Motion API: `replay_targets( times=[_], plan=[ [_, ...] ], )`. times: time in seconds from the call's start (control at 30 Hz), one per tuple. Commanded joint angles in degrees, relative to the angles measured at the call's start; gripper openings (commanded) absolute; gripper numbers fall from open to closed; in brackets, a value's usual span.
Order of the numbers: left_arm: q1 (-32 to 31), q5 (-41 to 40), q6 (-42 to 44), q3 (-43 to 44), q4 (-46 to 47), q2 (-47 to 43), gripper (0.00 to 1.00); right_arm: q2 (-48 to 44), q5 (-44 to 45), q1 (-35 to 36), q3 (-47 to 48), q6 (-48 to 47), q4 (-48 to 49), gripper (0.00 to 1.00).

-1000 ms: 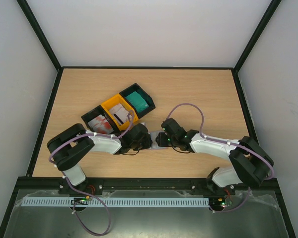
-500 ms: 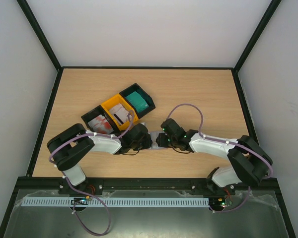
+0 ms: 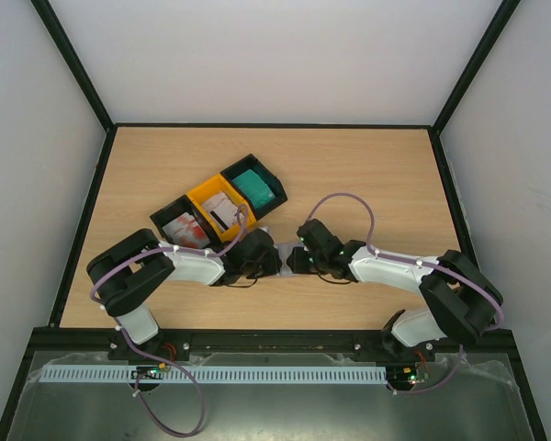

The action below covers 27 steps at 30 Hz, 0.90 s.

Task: Put the credit cards into the card holder
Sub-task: Turn over the card slot in the card holder.

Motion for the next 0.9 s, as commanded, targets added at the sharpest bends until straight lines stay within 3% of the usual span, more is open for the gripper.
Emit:
replay_targets(
  times=[0.0, 0.33, 0.43, 0.57, 0.87],
  plan=[
    [0.1, -1.6, 0.9, -1.0, -5.2, 3.2, 0.03, 0.3, -3.7, 0.4, -0.4, 1.1, 3.5, 0.3],
    [0.1, -2.2, 0.8, -1.6, -5.4, 1.4, 0.04, 2.1, -5.0, 0.5, -0.5, 4.3, 6.0, 0.28],
    [0.1, -2.6, 0.9, -1.9, -5.2, -0.7, 0.12, 2.8, -4.7, 0.5, -0.3, 4.2, 6.7, 0.27],
    [0.1, -3.3, 0.9, -2.3, -4.8, -5.7, 0.34, 2.8, -4.7, 0.5, 0.1, 3.9, 7.0, 0.27],
    [0.1, -7.3, 1.9, 0.6, -11.0, -10.3, 0.36, 3.0, -7.9, 0.5, 0.4, 3.4, 9.5, 0.29]
  ],
)
